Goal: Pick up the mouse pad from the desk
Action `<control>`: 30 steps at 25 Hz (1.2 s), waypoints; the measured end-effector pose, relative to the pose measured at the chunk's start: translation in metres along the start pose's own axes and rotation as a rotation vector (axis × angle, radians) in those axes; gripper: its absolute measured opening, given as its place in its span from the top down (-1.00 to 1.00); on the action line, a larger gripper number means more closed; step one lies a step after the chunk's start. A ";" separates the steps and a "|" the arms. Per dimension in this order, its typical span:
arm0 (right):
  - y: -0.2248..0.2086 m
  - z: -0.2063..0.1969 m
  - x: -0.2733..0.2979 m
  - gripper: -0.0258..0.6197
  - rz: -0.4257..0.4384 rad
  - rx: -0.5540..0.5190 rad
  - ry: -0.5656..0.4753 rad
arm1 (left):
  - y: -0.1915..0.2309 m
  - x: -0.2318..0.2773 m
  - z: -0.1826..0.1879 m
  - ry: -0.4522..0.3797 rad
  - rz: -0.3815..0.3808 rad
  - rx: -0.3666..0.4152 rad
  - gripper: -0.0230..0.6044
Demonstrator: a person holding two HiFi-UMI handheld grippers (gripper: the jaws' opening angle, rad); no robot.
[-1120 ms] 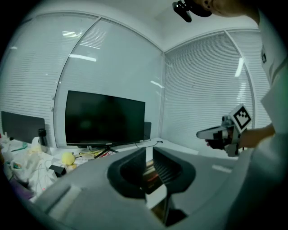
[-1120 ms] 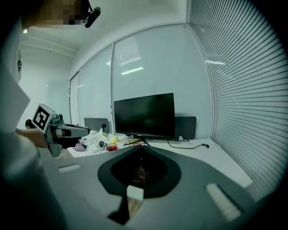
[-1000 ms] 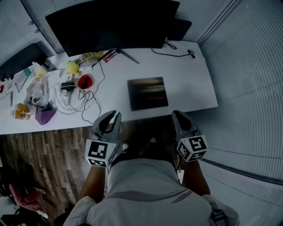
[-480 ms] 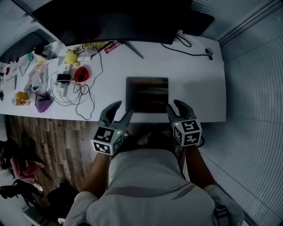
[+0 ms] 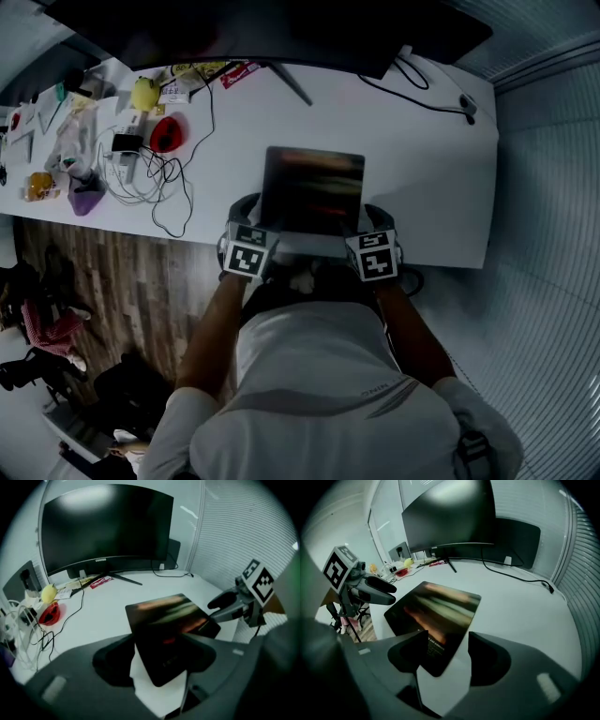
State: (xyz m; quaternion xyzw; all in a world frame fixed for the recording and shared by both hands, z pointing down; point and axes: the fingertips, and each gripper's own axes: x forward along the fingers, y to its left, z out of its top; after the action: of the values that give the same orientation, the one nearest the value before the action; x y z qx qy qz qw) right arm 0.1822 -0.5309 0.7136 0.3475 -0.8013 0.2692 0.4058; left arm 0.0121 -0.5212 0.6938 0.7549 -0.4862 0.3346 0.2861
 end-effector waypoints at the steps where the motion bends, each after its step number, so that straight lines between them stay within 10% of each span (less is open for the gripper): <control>1: -0.003 0.000 0.006 0.09 -0.009 0.005 0.006 | 0.004 0.009 -0.004 0.021 0.012 0.008 0.06; 21: 0.004 0.005 0.028 0.52 -0.036 0.090 0.001 | 0.002 0.036 -0.032 0.188 0.026 -0.069 0.09; 27: 0.011 0.006 0.028 0.71 0.029 0.155 -0.026 | -0.011 0.035 -0.030 0.131 -0.007 -0.078 0.72; 30: 0.013 0.005 0.028 0.75 0.057 0.183 -0.040 | -0.010 0.030 -0.025 0.104 -0.026 -0.101 0.73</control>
State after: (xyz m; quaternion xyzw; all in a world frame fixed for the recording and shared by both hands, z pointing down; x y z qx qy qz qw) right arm 0.1583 -0.5360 0.7326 0.3655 -0.7908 0.3458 0.3485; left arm 0.0247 -0.5149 0.7311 0.7275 -0.4769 0.3446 0.3530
